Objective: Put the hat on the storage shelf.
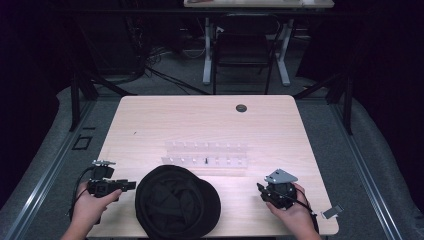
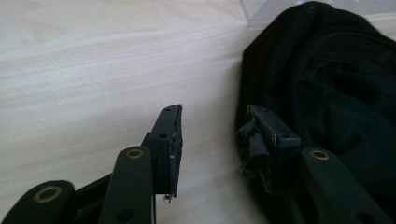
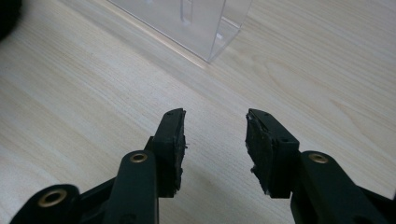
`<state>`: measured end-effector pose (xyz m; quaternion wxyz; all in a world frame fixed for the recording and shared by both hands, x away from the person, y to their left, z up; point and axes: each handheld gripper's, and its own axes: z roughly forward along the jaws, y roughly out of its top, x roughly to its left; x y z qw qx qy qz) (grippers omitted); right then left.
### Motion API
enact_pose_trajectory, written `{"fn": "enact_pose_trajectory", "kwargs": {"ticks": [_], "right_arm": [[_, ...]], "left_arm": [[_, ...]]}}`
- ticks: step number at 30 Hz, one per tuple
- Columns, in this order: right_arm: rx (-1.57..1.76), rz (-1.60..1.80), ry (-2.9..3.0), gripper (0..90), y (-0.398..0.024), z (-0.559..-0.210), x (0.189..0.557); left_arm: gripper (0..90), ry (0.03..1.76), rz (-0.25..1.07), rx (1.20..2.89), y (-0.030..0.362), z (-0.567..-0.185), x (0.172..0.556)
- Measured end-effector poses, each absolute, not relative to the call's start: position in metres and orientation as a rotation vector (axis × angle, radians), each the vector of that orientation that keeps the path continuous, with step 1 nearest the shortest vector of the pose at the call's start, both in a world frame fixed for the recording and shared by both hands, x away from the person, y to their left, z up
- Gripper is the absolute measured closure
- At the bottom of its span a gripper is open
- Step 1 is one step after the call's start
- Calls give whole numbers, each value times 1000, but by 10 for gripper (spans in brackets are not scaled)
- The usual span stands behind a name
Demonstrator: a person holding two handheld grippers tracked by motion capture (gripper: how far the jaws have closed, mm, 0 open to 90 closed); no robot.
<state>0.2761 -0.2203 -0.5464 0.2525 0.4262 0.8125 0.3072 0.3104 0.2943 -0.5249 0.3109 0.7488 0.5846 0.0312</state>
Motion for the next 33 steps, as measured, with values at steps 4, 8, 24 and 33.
{"fn": "enact_pose_trajectory", "kwargs": {"ticks": [4,8,24,33], "right_arm": [[1164,841,2209,569,-221,-547,277],[1167,841,2211,569,-220,-547,277],[1161,843,2224,569,-217,-549,276],[1161,840,2231,570,-217,-549,276]], "left_arm": [[573,1560,40,1975,295,-519,311],[578,1563,13,2016,293,-512,312],[600,1587,-97,2063,286,-513,311],[606,1636,-148,2071,284,-517,313]]}}
